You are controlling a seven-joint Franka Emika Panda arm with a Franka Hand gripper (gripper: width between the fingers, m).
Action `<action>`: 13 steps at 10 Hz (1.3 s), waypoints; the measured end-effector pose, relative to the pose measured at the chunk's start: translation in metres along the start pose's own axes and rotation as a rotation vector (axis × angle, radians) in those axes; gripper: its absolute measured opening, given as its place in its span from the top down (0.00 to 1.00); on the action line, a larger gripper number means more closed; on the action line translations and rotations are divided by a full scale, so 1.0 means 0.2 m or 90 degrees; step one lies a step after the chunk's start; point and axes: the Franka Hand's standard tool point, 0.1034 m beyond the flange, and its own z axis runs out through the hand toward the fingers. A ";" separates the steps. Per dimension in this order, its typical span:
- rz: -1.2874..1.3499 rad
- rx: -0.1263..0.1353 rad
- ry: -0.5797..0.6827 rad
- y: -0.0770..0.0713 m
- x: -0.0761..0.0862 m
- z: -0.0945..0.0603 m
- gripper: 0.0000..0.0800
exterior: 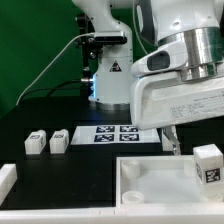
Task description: Assemble one leg
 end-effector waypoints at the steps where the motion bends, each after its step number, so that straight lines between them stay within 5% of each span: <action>1: 0.000 0.000 0.000 0.00 0.00 0.00 0.19; 7: 0.000 0.000 0.000 0.00 0.00 0.00 0.19; 8: 0.004 0.011 -0.095 -0.01 -0.12 0.04 0.19; 10: 0.008 0.015 -0.106 -0.03 -0.05 -0.07 0.19; 13: 0.014 0.023 -0.145 -0.02 0.02 -0.11 0.19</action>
Offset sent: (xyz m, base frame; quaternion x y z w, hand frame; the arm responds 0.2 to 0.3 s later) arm 0.0000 0.0000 0.0000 0.0000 0.0000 0.0000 1.0000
